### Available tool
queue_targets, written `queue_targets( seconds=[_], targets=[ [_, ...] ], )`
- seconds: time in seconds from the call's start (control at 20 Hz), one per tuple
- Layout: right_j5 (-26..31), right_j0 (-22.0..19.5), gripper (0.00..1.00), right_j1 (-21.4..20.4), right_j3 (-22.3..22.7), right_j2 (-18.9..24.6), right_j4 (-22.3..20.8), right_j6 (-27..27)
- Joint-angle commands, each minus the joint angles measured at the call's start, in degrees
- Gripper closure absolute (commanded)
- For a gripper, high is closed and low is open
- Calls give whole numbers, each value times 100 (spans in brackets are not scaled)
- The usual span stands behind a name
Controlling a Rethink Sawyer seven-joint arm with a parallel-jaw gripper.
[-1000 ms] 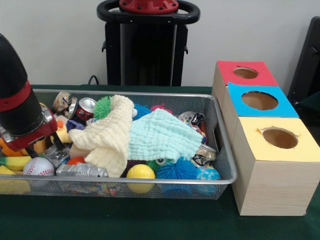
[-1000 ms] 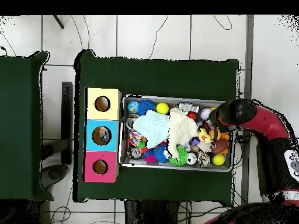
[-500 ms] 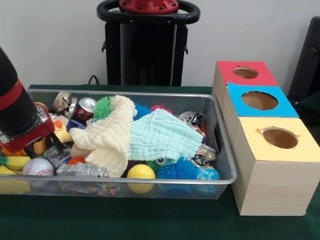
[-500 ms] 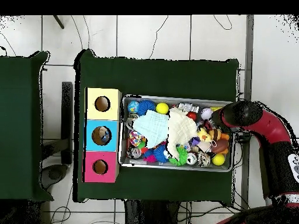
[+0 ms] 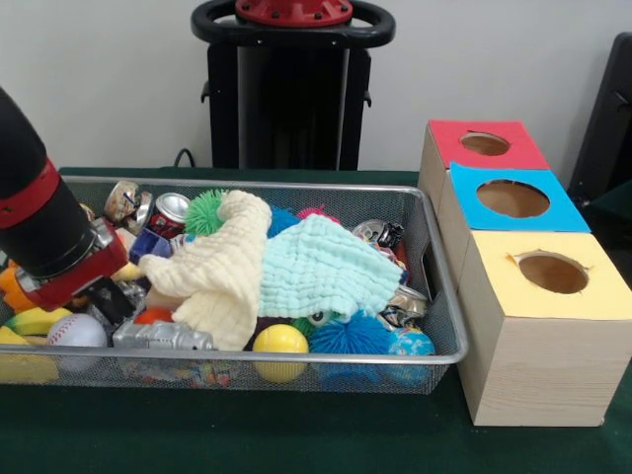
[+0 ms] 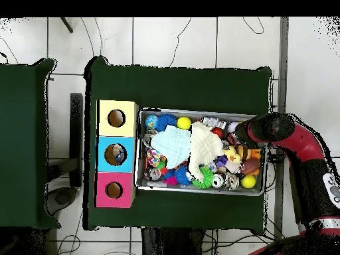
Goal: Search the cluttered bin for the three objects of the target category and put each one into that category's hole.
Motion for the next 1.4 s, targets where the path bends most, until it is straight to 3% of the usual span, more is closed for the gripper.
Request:
queue_targets(
  seconds=[0.05,0.85,1.4],
  targets=[
    [12,82,100,741,710,452,-218,-1750],
    [-227,169,100,564,699,392,-564,-1435],
    [-1126,612,100,-33,652,-51,-1724,-990]
  ],
)
